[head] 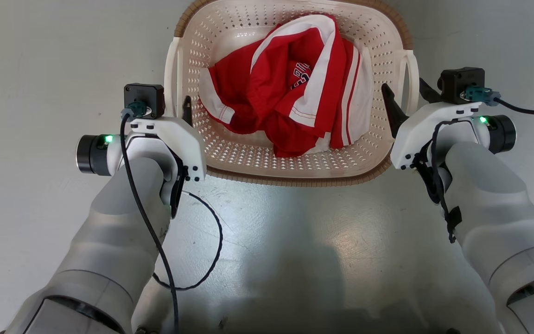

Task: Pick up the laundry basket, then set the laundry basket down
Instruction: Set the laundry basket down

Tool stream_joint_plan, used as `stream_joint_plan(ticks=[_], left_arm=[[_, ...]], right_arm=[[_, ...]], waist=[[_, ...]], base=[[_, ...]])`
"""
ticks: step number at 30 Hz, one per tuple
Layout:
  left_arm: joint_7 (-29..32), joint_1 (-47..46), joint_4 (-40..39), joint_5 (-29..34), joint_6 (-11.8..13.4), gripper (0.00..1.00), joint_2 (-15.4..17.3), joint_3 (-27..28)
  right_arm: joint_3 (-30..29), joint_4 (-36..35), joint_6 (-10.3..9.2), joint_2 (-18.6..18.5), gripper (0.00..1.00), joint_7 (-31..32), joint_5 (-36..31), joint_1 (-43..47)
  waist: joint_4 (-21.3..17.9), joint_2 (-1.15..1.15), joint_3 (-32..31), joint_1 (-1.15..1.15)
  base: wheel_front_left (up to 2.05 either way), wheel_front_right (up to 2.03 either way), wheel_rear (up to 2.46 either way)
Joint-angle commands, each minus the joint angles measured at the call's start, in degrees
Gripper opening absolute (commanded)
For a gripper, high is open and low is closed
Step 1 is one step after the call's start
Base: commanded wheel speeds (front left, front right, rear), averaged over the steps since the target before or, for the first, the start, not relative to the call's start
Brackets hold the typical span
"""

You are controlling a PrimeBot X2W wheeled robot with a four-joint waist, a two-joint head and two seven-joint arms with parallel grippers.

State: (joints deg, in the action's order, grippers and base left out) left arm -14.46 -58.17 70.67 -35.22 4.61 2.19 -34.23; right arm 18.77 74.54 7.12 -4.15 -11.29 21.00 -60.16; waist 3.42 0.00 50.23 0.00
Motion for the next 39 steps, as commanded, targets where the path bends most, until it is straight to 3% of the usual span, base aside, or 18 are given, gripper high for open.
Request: stream_joint_plan(ticks=[1, 3, 4, 14, 24, 34, 39], left_arm=[[-0.5, 0.4, 0.1, 0.1, 0.6, 0.94, 1.6, 1.1], [-0.5, 0.4, 0.3, 0.1, 0.7, 0.95, 1.5, 1.2], [-0.5, 0.4, 0.3, 0.0, 0.7, 1.00, 1.4, 1.3], [-0.5, 1.9, -0.7, 0.5, 0.8, 1.00, 2.2, 2.7], [-0.5, 8.1, -8.0, 3.1, 0.8, 1.00, 4.2, 6.0], [-0.5, 19.2, -19.1, 8.5, 1.1, 1.00, 5.8, 11.0], [-0.5, 27.8, -28.7, 12.9, 1.8, 1.00, 6.1, 15.0]], right_arm=[[0.7, -0.6, 0.36, 1.3, 1.00, -0.9, -0.8, 1.5], [0.6, -0.6, 0.36, 1.3, 1.00, -1.1, -1.0, 1.4], [0.5, -0.6, 0.36, 1.3, 1.00, -1.2, -1.0, 1.3], [0.0, -0.6, 0.36, 1.3, 1.00, -2.0, -0.9, 2.1], [1.8, -2.9, 0.36, 1.3, 1.00, -3.6, 3.0, 6.4], [1.0, -13.7, 0.36, 1.3, 1.00, -3.7, 3.3, 15.4], [-0.6, -20.4, 0.36, 1.3, 1.00, -3.7, 3.4, 22.7]], waist=[[0.0, 0.00, -0.1, 0.00], [0.1, 0.00, -0.2, 0.00], [0.1, 0.00, -0.3, 0.00], [-0.4, 0.00, -3.5, 0.00], [-1.7, 0.00, -12.6, 0.00], [-2.7, 0.00, -24.0, 0.00], [-3.1, 0.00, -30.8, 0.00]], base=[[0.00, 0.00, 0.00], [0.00, 0.00, 0.00], [0.00, 0.00, 0.00], [0.00, 0.00, 0.00], [0.00, 0.00, 0.00], [0.00, 0.00, 0.00], [0.00, 0.00, 0.00]])
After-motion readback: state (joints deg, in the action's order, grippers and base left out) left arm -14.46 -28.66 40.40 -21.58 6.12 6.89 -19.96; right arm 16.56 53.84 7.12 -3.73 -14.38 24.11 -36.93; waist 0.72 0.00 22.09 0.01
